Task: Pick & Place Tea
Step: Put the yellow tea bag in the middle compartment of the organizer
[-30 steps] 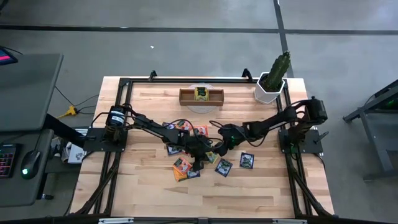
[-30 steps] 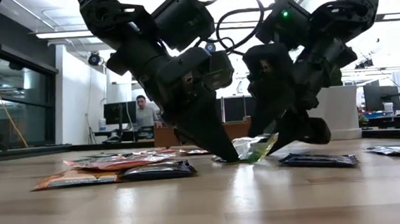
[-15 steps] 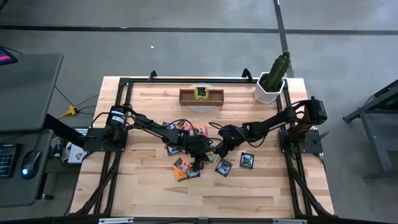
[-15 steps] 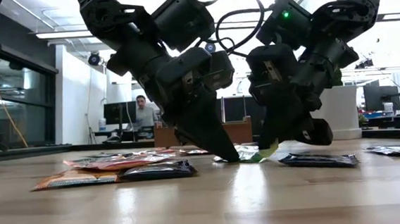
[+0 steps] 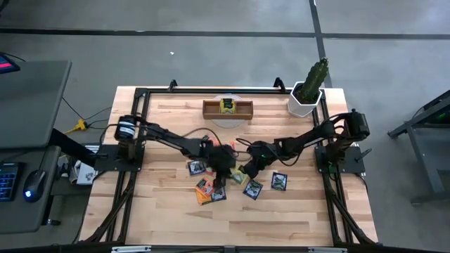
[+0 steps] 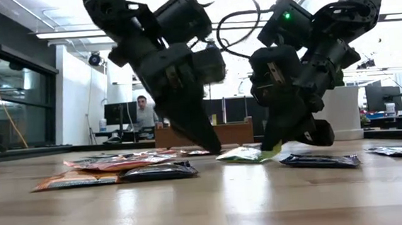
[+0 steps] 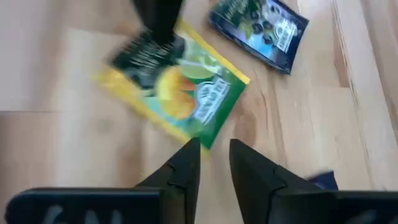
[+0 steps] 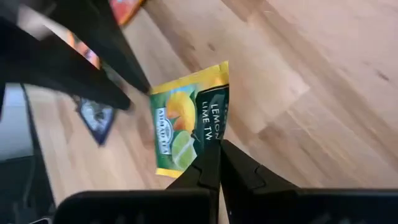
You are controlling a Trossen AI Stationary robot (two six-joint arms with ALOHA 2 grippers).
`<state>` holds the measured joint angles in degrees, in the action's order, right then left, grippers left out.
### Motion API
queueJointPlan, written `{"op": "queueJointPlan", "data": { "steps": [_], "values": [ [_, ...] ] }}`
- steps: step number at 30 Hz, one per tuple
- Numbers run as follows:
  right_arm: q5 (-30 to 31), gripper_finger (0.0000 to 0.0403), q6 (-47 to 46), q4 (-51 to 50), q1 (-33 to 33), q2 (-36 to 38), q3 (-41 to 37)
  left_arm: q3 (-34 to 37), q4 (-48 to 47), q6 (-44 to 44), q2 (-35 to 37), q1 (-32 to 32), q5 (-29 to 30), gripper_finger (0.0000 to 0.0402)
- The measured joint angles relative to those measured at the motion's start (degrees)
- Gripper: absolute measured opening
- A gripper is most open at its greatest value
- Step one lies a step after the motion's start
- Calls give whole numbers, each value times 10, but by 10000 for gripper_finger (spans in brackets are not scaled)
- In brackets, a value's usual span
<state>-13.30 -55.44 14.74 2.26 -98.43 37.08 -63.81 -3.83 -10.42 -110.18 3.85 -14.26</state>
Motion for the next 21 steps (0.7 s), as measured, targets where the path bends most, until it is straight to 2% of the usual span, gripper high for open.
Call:
{"op": "queueJointPlan", "data": {
  "steps": [5, 10, 14, 18, 21],
  "values": [
    [3, 1, 6, -29, 0, 0, 1, -1, -148, 69, 87, -32, 35, 99],
    [7, 0, 24, -40, 0, 12, 1, 11, -257, 121, 202, -51, 140, 100],
    [12, 0, 48, -47, -10, 44, 0, 55, -288, 141, 297, -66, 169, 100],
    [31, 0, 90, -86, -32, 89, 12, 136, -302, 108, 401, -86, 193, 100],
    [42, 0, 158, -157, -54, 116, 57, 214, -257, 56, 491, -97, 195, 100]
  ]
}}
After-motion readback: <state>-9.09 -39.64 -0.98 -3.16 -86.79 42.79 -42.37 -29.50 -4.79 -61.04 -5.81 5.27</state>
